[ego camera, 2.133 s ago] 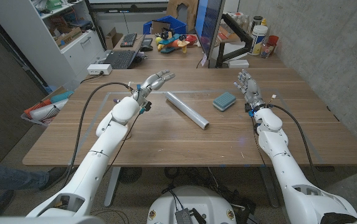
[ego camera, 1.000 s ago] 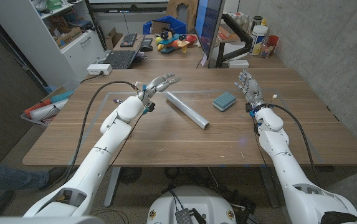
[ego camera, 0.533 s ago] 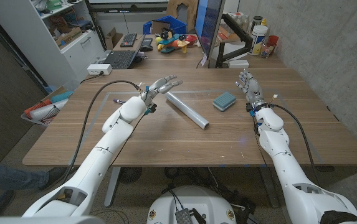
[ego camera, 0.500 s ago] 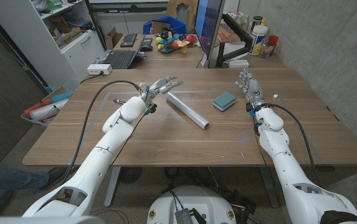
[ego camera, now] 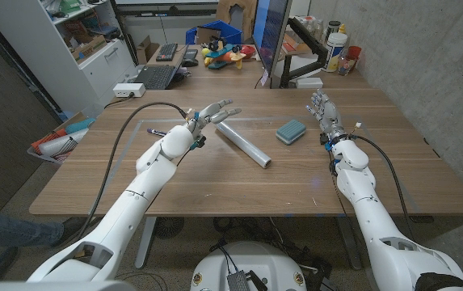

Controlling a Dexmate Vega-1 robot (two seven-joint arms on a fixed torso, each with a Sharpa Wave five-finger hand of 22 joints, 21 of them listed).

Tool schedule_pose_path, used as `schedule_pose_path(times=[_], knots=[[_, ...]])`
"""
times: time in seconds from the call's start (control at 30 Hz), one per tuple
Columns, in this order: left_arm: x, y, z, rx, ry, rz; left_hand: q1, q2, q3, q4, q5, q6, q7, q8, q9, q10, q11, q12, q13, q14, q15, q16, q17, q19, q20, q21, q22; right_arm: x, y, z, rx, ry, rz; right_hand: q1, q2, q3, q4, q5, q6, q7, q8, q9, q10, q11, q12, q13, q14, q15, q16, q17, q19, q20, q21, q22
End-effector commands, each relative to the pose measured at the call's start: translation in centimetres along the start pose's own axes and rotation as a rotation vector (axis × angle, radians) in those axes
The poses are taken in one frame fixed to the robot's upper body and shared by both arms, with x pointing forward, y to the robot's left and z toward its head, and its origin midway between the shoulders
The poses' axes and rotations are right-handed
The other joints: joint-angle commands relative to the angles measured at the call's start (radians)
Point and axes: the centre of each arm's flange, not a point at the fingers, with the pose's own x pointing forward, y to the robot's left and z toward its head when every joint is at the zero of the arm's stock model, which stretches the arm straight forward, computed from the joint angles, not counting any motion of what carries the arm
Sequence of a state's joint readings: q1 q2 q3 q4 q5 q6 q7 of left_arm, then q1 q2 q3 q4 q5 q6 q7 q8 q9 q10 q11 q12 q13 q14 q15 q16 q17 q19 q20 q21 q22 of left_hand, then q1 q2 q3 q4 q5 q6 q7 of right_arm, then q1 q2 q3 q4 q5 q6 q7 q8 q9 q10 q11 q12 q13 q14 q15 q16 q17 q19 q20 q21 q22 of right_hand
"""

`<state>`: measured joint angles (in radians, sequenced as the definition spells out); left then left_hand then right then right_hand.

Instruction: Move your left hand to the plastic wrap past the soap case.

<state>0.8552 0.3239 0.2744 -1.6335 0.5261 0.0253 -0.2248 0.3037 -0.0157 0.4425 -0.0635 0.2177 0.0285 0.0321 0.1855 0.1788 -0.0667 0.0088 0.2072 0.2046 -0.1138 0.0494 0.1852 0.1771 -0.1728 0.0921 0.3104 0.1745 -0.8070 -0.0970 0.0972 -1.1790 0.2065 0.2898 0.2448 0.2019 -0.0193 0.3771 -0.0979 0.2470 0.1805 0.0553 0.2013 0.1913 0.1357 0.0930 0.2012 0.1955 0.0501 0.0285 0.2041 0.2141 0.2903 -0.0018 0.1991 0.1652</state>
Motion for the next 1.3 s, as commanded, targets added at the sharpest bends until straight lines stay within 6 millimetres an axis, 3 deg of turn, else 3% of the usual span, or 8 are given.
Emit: schedule_pose_path(times=[0.03,1.3], knots=[[0.2,-0.7,0.8,0.104,0.0,0.001,0.01,0.0,0.001,-0.008,-0.004,0.004,-0.008,0.006,0.004,0.0,0.0,0.006,0.0,0.002,-0.002,0.005,0.003,-0.062,0.006,-0.003,0.004,-0.1,-0.5,0.0,0.002,0.0,-0.007,0.004,0.01,0.0,-0.004,0.007,0.009,0.006,-0.002,0.001,0.008,-0.002,0.002,0.003,0.008,0.0,0.001,-0.001,0.01,-0.003,-0.007,0.005],[0.2,-2.6,1.7,0.349,-0.016,0.001,0.02,0.007,0.004,-0.021,-0.008,0.022,-0.018,0.011,0.005,0.016,-0.001,0.012,-0.002,0.02,-0.003,0.009,0.003,-0.041,0.009,-0.013,0.004,0.1,-0.4,-0.6,0.014,0.0,-0.014,0.005,0.011,-0.001,-0.007,0.007,0.01,0.003,-0.002,0.001,0.011,-0.003,0.002,0.003,0.015,-0.002,0.003,-0.003,0.014,-0.002,-0.006,0.005]])
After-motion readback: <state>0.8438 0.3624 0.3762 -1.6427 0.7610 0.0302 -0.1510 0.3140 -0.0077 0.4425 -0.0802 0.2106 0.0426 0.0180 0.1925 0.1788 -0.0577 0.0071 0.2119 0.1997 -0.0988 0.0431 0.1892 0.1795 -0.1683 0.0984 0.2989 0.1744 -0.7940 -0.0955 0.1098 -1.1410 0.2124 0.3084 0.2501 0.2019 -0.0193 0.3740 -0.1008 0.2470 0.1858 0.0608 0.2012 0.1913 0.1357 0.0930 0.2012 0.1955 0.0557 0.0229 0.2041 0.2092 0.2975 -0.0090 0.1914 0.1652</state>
